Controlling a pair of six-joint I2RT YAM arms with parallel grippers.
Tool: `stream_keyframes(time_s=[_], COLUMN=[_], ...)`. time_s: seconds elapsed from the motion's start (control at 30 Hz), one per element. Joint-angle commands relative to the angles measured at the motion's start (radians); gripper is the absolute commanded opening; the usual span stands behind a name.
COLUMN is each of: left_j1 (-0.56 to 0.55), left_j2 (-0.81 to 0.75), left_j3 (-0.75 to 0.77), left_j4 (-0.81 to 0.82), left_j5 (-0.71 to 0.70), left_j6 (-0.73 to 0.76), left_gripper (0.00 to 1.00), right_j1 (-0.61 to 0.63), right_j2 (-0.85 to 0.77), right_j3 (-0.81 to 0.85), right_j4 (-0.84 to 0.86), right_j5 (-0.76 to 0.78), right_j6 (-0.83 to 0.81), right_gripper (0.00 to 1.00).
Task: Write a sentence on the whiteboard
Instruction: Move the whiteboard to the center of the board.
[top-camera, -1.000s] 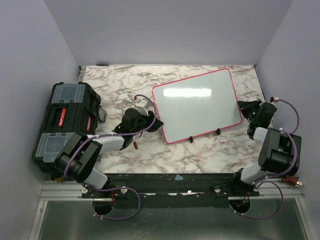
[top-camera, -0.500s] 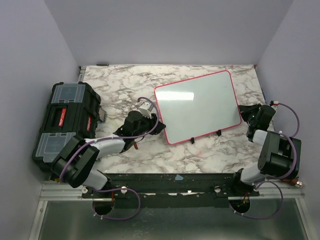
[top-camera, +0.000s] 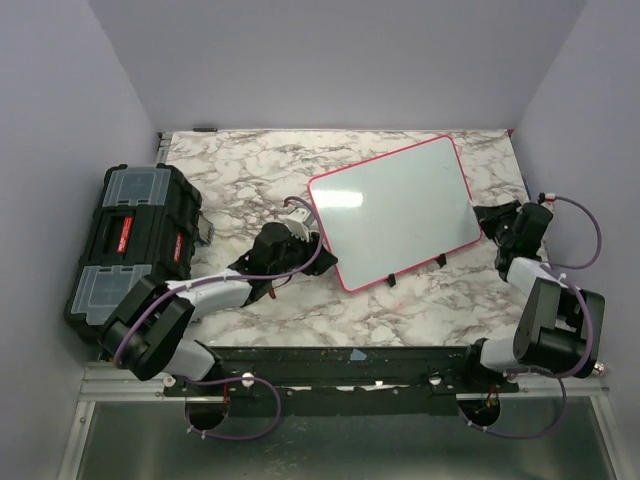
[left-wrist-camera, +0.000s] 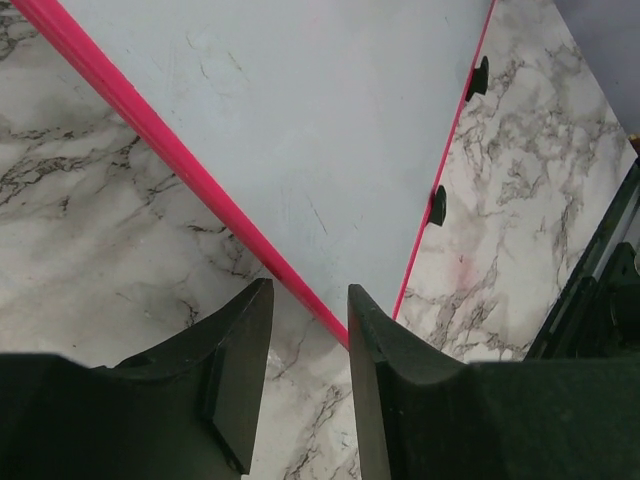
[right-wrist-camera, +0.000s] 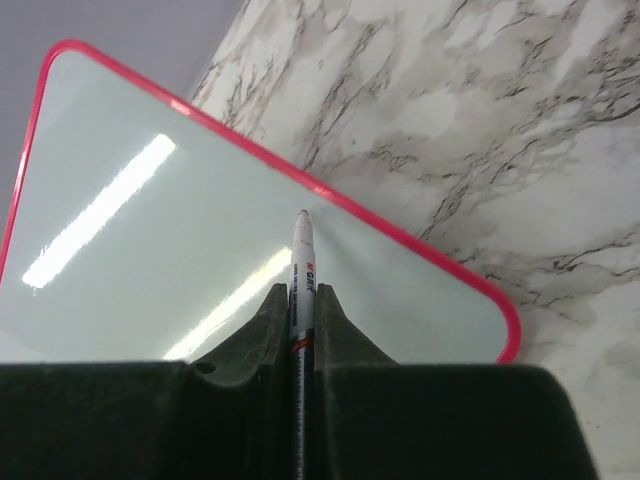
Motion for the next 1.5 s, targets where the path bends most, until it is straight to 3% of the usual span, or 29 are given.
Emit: stream_keyframes(time_s=[0.0,0.4,0.57,0.7,0.87,1.13,1.47], left_j1=[-0.017,-0.018,-0.017,-0.006,0.046,0.130,0.202], left_j2=[-0.030,-0.143,-0.275,-0.335,-0.304,-0.161,0.145], left_j3=[0.015,0.021,0.064,0.202,0.424,0.701,1.154], left_j4=[-0.044,-0.183,-0.338,-0.527,-0.718,-0.837,-1.077], left_j5=[0.047,-0.007,-0.069,-0.098,-0.083,-0.022,0.089], left_j6=[0.028,0.084,0.127,0.208,0.291,0.305,0.429], left_gripper=[0.40,0.60,0.67,0.73,0.75,0.75,0.75], right_j1=[0.033,0.033,0.034,0.040,0.071,0.161,0.272], right_j2=[-0.076,-0.225,-0.288,-0.316,-0.335,-0.361,-0.395], right_j3=[0.028,0.070,0.100,0.116,0.147,0.179,0.204], right_j4=[-0.156,-0.258,-0.298,-0.300,-0.321,-0.330,-0.384], right_j5=[-0.036,-0.006,-0.017,-0.085,-0.152,-0.251,-0.306], right_j6=[-0.059,-0.081,-0.086,-0.083,-0.073,-0.086,-0.132], right_gripper=[0.01,0.01,0.01,0.01,0.01,0.01,0.01])
